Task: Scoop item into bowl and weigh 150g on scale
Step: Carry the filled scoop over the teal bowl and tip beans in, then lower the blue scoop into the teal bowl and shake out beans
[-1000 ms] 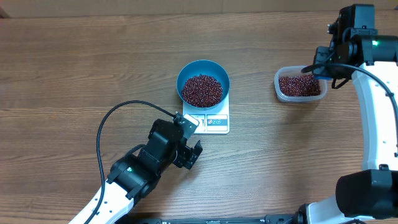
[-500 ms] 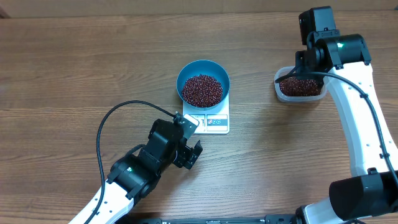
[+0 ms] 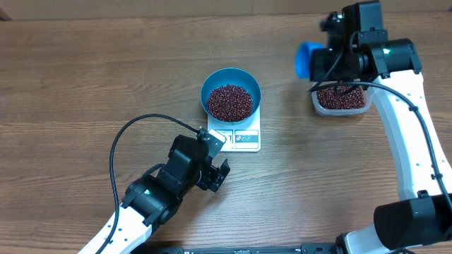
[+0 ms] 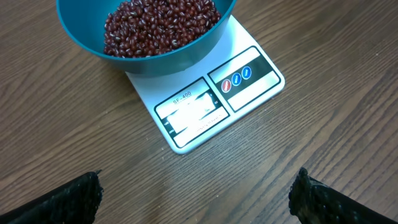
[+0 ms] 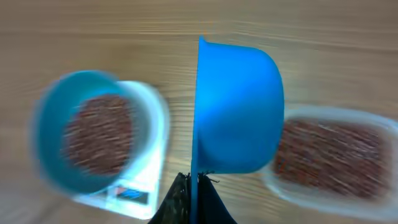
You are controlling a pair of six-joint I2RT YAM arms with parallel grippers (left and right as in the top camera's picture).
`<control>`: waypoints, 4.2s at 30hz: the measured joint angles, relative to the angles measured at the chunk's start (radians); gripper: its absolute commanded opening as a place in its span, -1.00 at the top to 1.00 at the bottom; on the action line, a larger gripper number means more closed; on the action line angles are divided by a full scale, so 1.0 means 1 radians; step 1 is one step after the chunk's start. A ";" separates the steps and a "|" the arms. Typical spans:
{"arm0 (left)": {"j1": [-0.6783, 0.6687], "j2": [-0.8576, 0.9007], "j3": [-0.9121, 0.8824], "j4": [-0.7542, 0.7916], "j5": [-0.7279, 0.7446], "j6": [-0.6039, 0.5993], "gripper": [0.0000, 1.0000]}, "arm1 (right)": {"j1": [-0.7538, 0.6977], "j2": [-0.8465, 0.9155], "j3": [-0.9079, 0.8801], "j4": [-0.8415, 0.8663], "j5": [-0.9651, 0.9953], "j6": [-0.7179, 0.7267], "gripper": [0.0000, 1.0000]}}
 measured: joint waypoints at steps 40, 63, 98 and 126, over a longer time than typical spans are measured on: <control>0.000 0.000 0.000 0.000 0.000 0.000 -0.99 | 0.386 0.243 0.000 0.055 0.174 -0.169 0.92; 0.000 0.000 0.000 0.000 0.000 0.000 -0.99 | 0.386 0.243 0.000 0.037 -0.058 -0.171 0.93; 0.000 0.000 0.000 0.000 0.000 0.000 -0.99 | 0.288 0.128 0.000 0.069 0.014 -0.098 0.92; 0.000 0.000 0.000 0.000 0.000 0.000 -0.99 | 0.429 0.127 -0.129 0.172 0.227 -0.105 0.92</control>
